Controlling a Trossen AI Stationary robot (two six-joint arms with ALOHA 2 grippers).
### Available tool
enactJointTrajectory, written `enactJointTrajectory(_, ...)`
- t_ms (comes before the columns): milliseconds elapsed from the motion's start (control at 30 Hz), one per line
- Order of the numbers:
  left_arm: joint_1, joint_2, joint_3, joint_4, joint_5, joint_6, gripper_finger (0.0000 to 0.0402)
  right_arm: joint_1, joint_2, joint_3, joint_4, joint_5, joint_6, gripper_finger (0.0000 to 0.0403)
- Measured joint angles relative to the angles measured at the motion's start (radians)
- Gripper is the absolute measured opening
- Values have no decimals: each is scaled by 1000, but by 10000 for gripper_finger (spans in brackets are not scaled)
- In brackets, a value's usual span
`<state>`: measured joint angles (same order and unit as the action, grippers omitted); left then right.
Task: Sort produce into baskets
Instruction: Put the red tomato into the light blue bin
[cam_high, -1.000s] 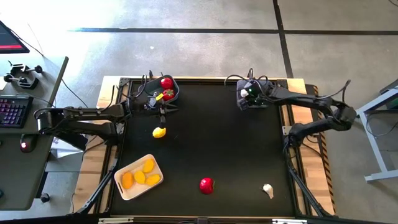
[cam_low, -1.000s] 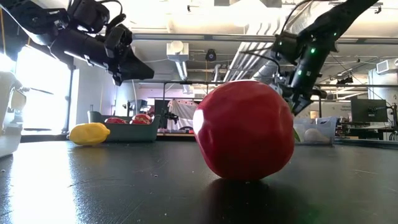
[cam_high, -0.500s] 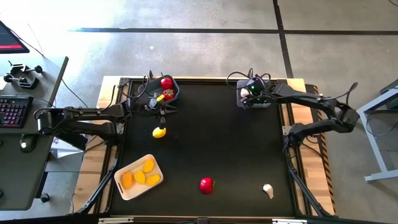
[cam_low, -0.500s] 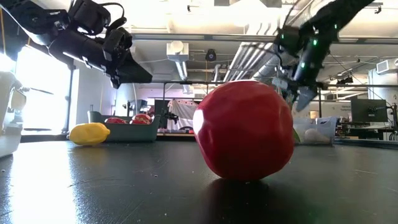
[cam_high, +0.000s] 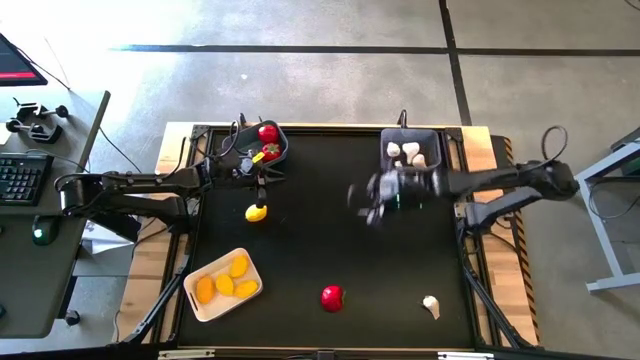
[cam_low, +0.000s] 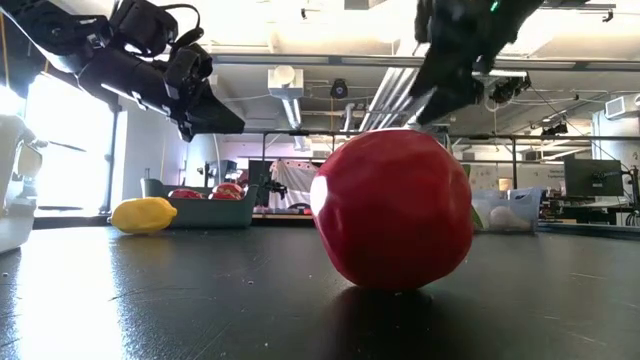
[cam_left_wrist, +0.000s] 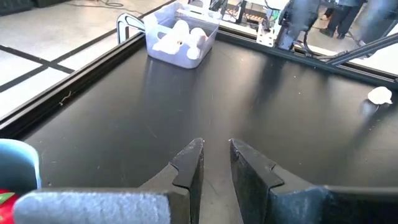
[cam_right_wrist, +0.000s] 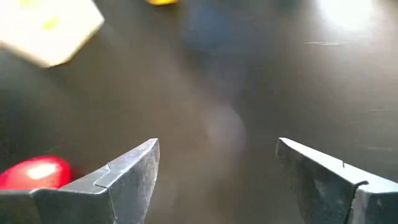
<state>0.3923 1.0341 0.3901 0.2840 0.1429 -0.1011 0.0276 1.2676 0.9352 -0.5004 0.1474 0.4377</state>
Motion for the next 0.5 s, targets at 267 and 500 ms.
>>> enactJointTrajectory(267, -5, 0, 0, -2, 4, 0, 64, 337, 184, 19, 256, 35, 157, 311)
enactJointTrajectory(500, -17, 0, 0, -3, 4, 0, 65, 479, 446, 219, 234, 39, 131, 311)
